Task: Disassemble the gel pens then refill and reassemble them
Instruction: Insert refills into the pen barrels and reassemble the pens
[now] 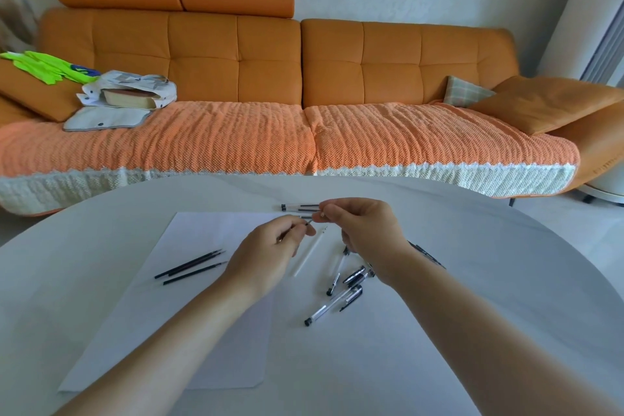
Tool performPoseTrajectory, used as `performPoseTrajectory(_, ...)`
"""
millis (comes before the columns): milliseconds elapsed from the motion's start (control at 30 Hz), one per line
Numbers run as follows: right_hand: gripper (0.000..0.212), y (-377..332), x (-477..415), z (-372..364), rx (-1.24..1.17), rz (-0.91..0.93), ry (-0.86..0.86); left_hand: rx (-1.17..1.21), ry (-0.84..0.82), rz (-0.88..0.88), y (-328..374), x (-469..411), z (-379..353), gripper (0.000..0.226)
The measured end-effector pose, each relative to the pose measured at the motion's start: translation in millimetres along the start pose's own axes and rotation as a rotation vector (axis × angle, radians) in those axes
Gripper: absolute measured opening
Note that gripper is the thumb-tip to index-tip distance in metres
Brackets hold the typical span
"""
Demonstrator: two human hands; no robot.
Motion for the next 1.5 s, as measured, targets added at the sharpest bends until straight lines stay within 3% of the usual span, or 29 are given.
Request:
performPoseTrajectory(267, 0.01, 7.0, 4.8, -5.5, -0.091, -0.025, -0.046, -0.017, -0.028, -0.023, 5.1, 1.7, -6.4, 0.023)
performPoseTrajectory(567, 0.01, 2.6, 5.2, -2.9, 0.035, 0.015, -0.087, 0.017, -0.113, 0.05, 4.9, 3.7, -7.4, 0.025)
performPoseTrajectory(800, 0.015, 8.7, 6.6, -2.1, 0.079, -0.054, -0.125, -0.082, -0.082, -0.039, 17.0, 11.0, 0.0, 0.019)
performPoseTrajectory(967, 0.01, 6.5, 7.0, -4.6, -0.053, -0.046, -0.136, 0.075, -0.074, 0.032, 19.8, 12.4, 0.1, 0.011)
performPoseTrajectory(1133, 0.031, 7.8, 5.8, -3.7, -0.08, -0.104, -0.15, 0.264, -0.145, 0.14, 23.6, 15.7, -7.7, 0.01)
performPoseTrajectory(1267, 0.035, 5.0, 5.1, -6.4, -0.185, -0.083, -0.229, 0.35, -0.183, 0.189, 25.2, 17.9, -13.3, 0.013)
performPoseTrajectory(1400, 0.018, 3.3, 3.4, -2.3, -0.148, -0.09, -0.272, 0.328, -0.19, 0.177, 29.0, 17.3, -15.2, 0.013)
performPoseTrajectory(1500, 0.029, 4.1, 2.5, 0.3, -0.096, -0.096, -0.288, 0.3, -0.185, 0.155, 32.8, 16.6, -15.3, 0.013)
Point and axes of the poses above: each hand's wrist, its own x-axis away from the middle knuckle, its own z-axis out of the back of the hand, y = z × x, the point moved 8 cm from there along -x, towards the middle knuckle, and after that the axes turned 3 degrees about z, right-handed, at the moved point
